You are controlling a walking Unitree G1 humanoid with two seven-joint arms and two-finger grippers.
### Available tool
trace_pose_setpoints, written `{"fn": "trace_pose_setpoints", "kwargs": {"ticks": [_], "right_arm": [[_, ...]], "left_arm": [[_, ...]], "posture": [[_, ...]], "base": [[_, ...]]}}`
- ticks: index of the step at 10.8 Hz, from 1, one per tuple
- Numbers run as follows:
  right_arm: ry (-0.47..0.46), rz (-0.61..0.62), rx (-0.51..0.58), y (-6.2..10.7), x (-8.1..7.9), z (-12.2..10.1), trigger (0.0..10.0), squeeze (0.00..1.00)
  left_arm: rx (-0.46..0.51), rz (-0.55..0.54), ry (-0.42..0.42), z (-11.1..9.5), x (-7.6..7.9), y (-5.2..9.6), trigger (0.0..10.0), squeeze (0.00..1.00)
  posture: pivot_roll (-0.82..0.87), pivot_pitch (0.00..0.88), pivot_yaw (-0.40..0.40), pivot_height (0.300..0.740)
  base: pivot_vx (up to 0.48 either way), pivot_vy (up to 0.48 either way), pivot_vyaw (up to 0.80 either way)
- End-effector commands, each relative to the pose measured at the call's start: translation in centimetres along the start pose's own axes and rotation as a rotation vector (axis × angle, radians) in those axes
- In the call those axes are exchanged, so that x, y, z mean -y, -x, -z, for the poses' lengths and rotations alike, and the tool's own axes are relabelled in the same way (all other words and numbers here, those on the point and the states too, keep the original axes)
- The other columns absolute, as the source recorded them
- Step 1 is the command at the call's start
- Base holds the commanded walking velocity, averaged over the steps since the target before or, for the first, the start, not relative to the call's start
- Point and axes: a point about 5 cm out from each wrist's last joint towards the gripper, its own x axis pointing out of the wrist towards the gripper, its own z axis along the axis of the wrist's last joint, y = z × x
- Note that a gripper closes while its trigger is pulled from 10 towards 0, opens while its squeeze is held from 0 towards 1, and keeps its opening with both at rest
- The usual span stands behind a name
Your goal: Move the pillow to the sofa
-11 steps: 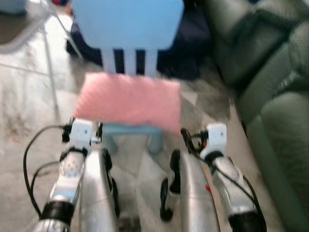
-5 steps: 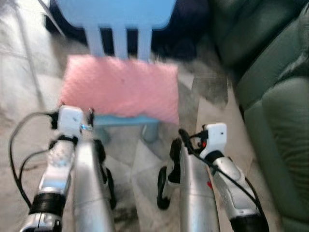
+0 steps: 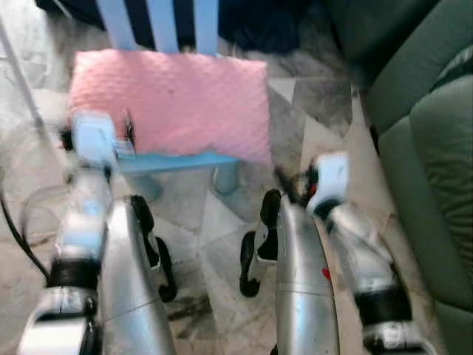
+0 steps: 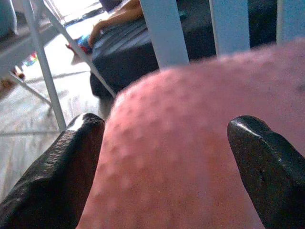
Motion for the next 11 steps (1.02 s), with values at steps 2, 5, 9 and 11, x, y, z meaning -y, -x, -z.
{"fn": "trace_pose_setpoints", "kwargs": {"ticks": [2,5,9,11], "right_arm": [[0.019,-0.017,-0.038,-0.3,0.7,0.8,10.0,0.00],[-0.094,-0.094,-0.006,-3.1,0.2,-0.8,10.0,0.00],[-0.053,-0.190,-0.013,-6.9,-2.2,-2.7,10.0,0.00],[-0.052,-0.193,-0.009,-7.3,-3.0,-2.7,10.0,0.00]], "left_arm": [[-0.049,-0.044,-0.004,0.7,-0.7,0.3,10.0,0.00],[-0.033,-0.161,-0.067,-0.1,-2.3,-0.4,10.0,0.00],[-0.003,-0.180,-0.037,-1.7,-2.5,-1.9,10.0,1.00],[0.001,-0.126,0.006,-1.9,-1.4,-2.9,10.0,0.00]], "posture": [[-0.03,0.529,-0.090,0.474],[-0.01,0.550,-0.070,0.474],[0.05,0.576,-0.063,0.474],[0.06,0.588,-0.063,0.474]], "base": [[0.000,0.000,0.00],[0.000,0.000,0.00],[0.000,0.000,0.00],[0.000,0.000,0.00]]}}
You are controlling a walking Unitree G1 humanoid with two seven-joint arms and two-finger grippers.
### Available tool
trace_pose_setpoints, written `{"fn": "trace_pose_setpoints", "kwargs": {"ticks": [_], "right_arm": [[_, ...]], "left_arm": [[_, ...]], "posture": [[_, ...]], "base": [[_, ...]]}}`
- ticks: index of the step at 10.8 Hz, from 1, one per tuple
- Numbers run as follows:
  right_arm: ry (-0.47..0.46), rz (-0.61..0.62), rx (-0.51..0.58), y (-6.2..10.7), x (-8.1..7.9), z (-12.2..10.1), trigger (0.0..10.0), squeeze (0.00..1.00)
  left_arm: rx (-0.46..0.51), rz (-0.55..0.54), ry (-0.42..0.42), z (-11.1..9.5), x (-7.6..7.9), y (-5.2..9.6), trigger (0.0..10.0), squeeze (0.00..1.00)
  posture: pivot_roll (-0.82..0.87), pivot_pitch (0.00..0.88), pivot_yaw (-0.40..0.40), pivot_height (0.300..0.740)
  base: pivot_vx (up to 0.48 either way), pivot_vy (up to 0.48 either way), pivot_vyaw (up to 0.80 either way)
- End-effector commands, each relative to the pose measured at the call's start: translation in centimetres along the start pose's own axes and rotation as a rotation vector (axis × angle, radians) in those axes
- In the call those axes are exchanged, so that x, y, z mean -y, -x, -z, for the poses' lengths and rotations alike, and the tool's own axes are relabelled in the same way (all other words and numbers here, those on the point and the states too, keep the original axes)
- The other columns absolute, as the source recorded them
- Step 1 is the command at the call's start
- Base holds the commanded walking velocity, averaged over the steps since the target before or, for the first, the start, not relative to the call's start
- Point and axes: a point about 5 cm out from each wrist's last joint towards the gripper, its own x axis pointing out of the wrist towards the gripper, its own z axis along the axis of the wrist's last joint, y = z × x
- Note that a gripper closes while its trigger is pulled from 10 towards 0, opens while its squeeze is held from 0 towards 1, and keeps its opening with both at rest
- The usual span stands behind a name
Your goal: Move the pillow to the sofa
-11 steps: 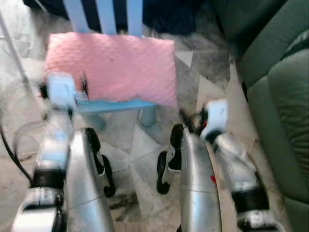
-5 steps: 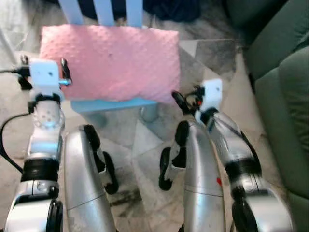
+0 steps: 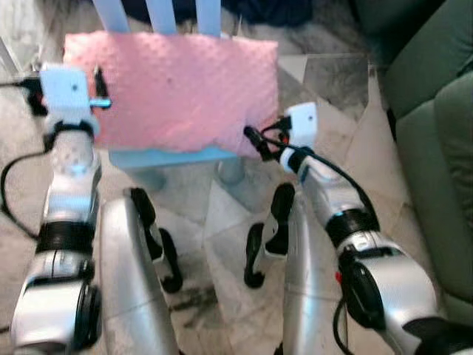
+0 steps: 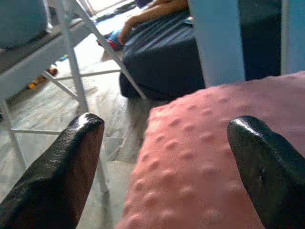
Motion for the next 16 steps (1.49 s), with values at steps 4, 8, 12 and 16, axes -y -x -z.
{"fn": "trace_pose_setpoints", "kwargs": {"ticks": [4,8,12,16], "right_arm": [[-0.058,0.015,-0.137,0.0,-2.1,3.8,0.0,0.00],[-0.129,0.065,-0.159,0.4,-1.2,4.4,0.0,0.00],[-0.144,0.083,-0.170,0.5,-0.4,4.1,0.0,0.00],[-0.131,0.050,-0.175,-0.1,-0.7,3.3,0.0,0.00]], "left_arm": [[-0.334,0.247,0.143,7.4,4.4,2.9,0.0,0.00],[-0.423,0.243,0.187,10.0,4.3,4.6,0.0,0.00],[-0.434,0.239,0.176,10.1,4.5,4.5,0.0,0.00],[-0.418,0.219,0.183,9.4,4.3,3.6,0.0,0.00]], "posture": [[0.06,0.588,-0.066,0.474],[0.04,0.567,-0.084,0.474],[0.03,0.542,-0.094,0.474],[0.05,0.498,-0.118,0.474]], "base": [[0.000,0.000,0.00],[0.000,0.000,0.00],[0.000,0.000,0.00],[0.000,0.000,0.00]]}}
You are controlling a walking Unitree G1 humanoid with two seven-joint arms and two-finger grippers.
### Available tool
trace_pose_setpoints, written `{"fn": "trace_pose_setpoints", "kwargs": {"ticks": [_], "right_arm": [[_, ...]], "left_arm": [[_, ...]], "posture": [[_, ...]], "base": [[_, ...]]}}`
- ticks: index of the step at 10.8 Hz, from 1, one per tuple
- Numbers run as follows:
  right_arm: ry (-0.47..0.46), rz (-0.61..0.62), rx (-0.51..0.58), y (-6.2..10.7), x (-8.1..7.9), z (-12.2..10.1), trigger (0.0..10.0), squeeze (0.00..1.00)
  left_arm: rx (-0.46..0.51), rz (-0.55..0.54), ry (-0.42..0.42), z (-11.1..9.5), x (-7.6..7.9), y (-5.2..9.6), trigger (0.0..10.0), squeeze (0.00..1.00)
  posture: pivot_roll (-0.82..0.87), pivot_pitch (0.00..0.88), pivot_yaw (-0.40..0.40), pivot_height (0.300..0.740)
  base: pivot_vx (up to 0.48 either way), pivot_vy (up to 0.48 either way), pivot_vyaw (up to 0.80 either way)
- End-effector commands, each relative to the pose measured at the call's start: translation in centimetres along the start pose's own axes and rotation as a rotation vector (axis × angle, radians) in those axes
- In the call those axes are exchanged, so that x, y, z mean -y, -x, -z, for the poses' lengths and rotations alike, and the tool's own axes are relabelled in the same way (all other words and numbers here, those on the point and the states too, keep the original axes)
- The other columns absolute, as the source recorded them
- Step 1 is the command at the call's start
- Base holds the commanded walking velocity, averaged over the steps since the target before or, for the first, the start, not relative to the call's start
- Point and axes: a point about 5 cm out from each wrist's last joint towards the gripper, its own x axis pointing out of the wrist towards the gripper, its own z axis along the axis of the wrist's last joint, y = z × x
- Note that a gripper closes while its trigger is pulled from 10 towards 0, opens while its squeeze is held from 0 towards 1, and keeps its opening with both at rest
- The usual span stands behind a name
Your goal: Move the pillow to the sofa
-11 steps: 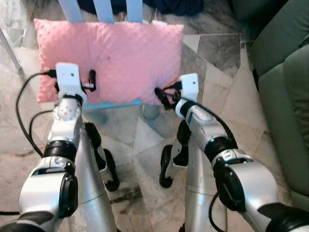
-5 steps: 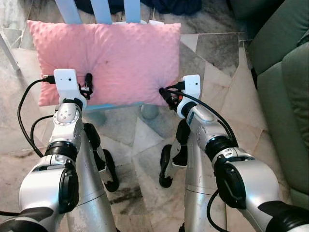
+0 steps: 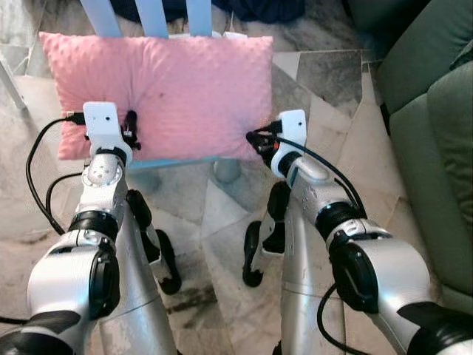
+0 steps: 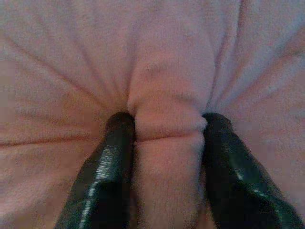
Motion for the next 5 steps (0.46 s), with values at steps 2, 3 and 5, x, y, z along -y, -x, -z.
{"fn": "trace_pose_setpoints", "kwargs": {"ticks": [2,3,5], "right_arm": [[-0.024,0.002,-0.073,0.3,0.1,1.6,0.0,0.00],[-0.014,-0.005,-0.069,0.3,0.3,1.2,0.0,0.00],[0.057,0.006,-0.070,0.6,1.1,0.9,0.0,0.00]], "left_arm": [[-0.119,-0.005,-0.013,2.7,0.0,1.0,0.0,0.00],[-0.107,0.006,-0.021,2.2,0.1,0.6,0.0,0.00],[-0.090,0.053,-0.047,1.8,0.7,0.5,0.0,0.00]], "posture": [[0.05,0.446,-0.116,0.474],[0.05,0.417,-0.112,0.474],[0.04,0.361,-0.086,0.474]], "base": [[0.000,0.000,0.00],[0.000,0.000,0.00],[0.000,0.000,0.00]]}}
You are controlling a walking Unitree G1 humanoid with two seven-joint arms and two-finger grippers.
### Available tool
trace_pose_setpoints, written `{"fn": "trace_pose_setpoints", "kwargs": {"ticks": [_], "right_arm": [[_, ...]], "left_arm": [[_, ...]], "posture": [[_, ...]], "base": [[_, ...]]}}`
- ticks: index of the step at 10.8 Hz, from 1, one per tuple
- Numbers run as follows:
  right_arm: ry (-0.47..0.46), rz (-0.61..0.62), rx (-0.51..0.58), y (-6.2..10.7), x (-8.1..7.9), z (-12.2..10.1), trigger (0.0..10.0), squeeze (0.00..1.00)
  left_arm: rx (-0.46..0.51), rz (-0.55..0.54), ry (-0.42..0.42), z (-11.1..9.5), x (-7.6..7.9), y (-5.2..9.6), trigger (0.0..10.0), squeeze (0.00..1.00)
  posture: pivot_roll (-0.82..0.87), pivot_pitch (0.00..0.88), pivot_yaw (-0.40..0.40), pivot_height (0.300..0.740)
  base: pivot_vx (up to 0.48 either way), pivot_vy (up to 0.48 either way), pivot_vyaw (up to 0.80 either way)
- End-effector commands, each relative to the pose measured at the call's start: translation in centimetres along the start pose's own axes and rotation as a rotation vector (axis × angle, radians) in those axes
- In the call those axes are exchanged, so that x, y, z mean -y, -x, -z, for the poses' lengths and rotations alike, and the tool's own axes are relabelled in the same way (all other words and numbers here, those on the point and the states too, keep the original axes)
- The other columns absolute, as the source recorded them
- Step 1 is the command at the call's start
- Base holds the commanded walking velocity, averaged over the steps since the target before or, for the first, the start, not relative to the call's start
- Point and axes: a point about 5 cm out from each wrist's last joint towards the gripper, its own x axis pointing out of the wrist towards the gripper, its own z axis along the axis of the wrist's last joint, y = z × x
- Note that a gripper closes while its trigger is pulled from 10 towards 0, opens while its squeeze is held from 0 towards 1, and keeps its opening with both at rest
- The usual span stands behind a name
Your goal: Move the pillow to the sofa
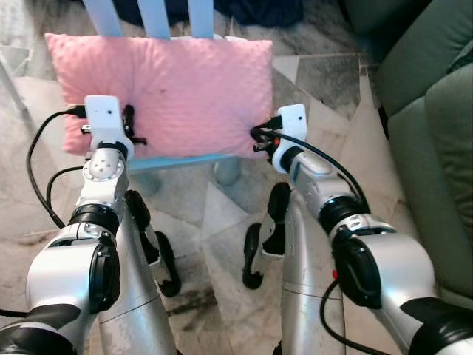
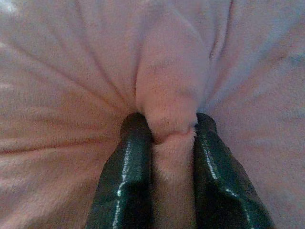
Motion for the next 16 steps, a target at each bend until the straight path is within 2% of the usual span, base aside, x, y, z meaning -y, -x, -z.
{"fn": "trace_pose_setpoints", "kwargs": {"ticks": [1,2,4,6,7,8,9,10,11,12,13,15,16], "right_arm": [[0.073,0.015,-0.059,0.9,1.1,1.6,0.0,0.00],[0.128,0.002,-0.039,1.3,1.9,1.3,0.0,0.00],[0.109,0.005,0.033,2.8,4.1,1.3,0.0,0.00],[0.089,0.056,0.072,4.3,5.2,2.7,0.0,0.00],[0.154,0.113,0.110,6.5,5.8,4.9,0.0,0.00],[0.141,0.216,0.125,9.0,6.4,7.2,0.0,0.00],[0.158,0.247,0.146,10.3,5.7,8.2,0.0,0.00],[0.184,0.242,0.173,11.6,3.9,9.2,0.0,0.00],[0.209,0.214,0.159,12.5,1.9,10.2,3.4,0.00],[0.222,0.208,0.156,13.4,0.5,10.8,9.3,0.00],[0.213,0.227,0.136,14.4,-0.4,11.2,10.0,0.00],[0.168,0.259,0.152,15.2,-0.5,10.7,10.0,0.00],[0.169,0.278,0.143,14.9,0.2,10.4,10.0,0.00]], "left_arm": [[-0.083,0.066,-0.021,2.5,0.8,1.1,0.0,0.00],[-0.042,0.116,-0.019,2.3,1.3,1.2,0.0,0.00],[0.066,0.195,-0.025,2.3,2.1,2.5,0.0,0.00],[0.119,0.178,-0.034,2.7,1.5,3.8,0.0,0.00],[0.165,0.186,-0.077,3.0,1.4,5.2,0.0,0.00],[0.149,0.130,-0.040,4.0,1.0,6.4,0.0,0.00],[0.139,0.109,-0.026,4.3,0.5,7.1,0.0,0.00],[0.115,0.157,-0.044,5.0,0.7,8.0,0.0,0.00],[0.092,0.142,-0.037,5.5,0.4,8.8,3.2,0.00],[0.070,0.124,-0.024,5.6,0.3,9.5,10.0,0.00],[0.054,0.134,-0.051,5.7,0.9,10.6,10.0,0.00],[0.008,0.154,-0.085,6.5,2.7,11.9,10.0,0.00],[0.041,0.260,-0.183,6.2,4.1,11.9,10.0,0.00]], "posture": [[0.04,0.318,-0.079,0.474],[0.03,0.291,-0.072,0.474],[0.03,0.215,-0.057,0.474],[0.02,0.147,-0.054,0.474],[0.05,0.092,-0.060,0.474],[0.05,0.059,-0.064,0.474],[0.04,0.030,-0.061,0.474],[0.03,0.014,-0.058,0.474],[0.01,0.000,-0.042,0.474],[0.00,0.000,-0.039,0.474],[-0.01,0.000,-0.034,0.474],[-0.01,0.000,-0.036,0.474],[-0.01,0.000,-0.041,0.494]], "base": [[0.000,0.000,0.00],[0.000,0.000,0.00],[0.000,0.000,0.00],[0.000,0.000,0.00],[0.000,0.000,0.00],[0.000,0.000,0.00],[0.000,0.000,0.00],[0.000,0.000,0.00],[0.000,0.000,0.00],[0.000,0.000,0.00],[0.000,0.000,0.00],[0.000,0.000,0.00],[0.000,0.000,0.00]]}}
